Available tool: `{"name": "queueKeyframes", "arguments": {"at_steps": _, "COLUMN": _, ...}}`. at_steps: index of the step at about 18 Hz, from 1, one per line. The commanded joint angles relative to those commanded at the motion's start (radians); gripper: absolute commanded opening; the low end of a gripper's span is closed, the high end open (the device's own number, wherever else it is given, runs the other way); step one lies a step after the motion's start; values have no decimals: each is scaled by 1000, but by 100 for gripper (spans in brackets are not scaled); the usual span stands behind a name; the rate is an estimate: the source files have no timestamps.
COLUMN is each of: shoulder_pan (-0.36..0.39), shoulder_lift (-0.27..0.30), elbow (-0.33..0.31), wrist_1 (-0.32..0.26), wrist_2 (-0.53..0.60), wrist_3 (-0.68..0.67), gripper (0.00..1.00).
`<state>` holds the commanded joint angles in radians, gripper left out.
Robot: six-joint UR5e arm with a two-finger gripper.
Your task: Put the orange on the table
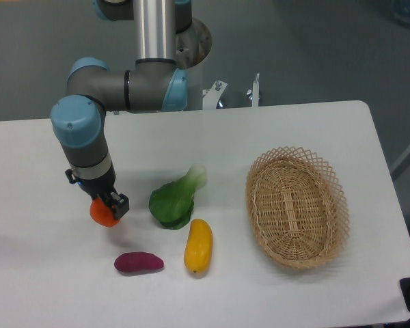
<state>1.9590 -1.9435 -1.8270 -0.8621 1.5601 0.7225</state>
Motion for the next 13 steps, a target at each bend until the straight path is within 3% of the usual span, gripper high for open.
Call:
{"name": "queueKeyframes", "arguments": {"at_steps": 5, "shoulder_pan": -15, "shoulder_lift": -51, "elbow": 1, "wrist_1": 5, "wrist_2": 2, "wrist_3": -9, "gripper": 53}}
{"name": "queueKeyframes", "arguments": {"at_steps": 10, "shoulder_pan": -15, "shoulder_lift": -49, "elbow": 9, "wrist_1": 5, "wrist_2": 0, "wrist_3": -8, "gripper": 55}}
{"name": "queueKeyframes", "arguments": {"at_steps": 11, "shoulder_pan": -15, "shoulder_lift": -49, "elbow": 11, "wrist_1": 5, "wrist_2": 0, "wrist_3": -8, "gripper": 60}}
{"name": "queueKeyframes", "arguments": {"at_steps": 12, "shoulder_pan": -15, "shoulder_lift": -49, "elbow": 12, "wrist_1": 5, "wrist_2": 0, "wrist_3": -5, "gripper": 91}}
{"name": "queueKeyframes", "arguments": {"at_steps": 13, "shoulder_pan": -15, "shoulder_lift": -48, "elbow": 15, "wrist_1": 5, "wrist_2": 0, "wrist_3": -3, "gripper": 99}}
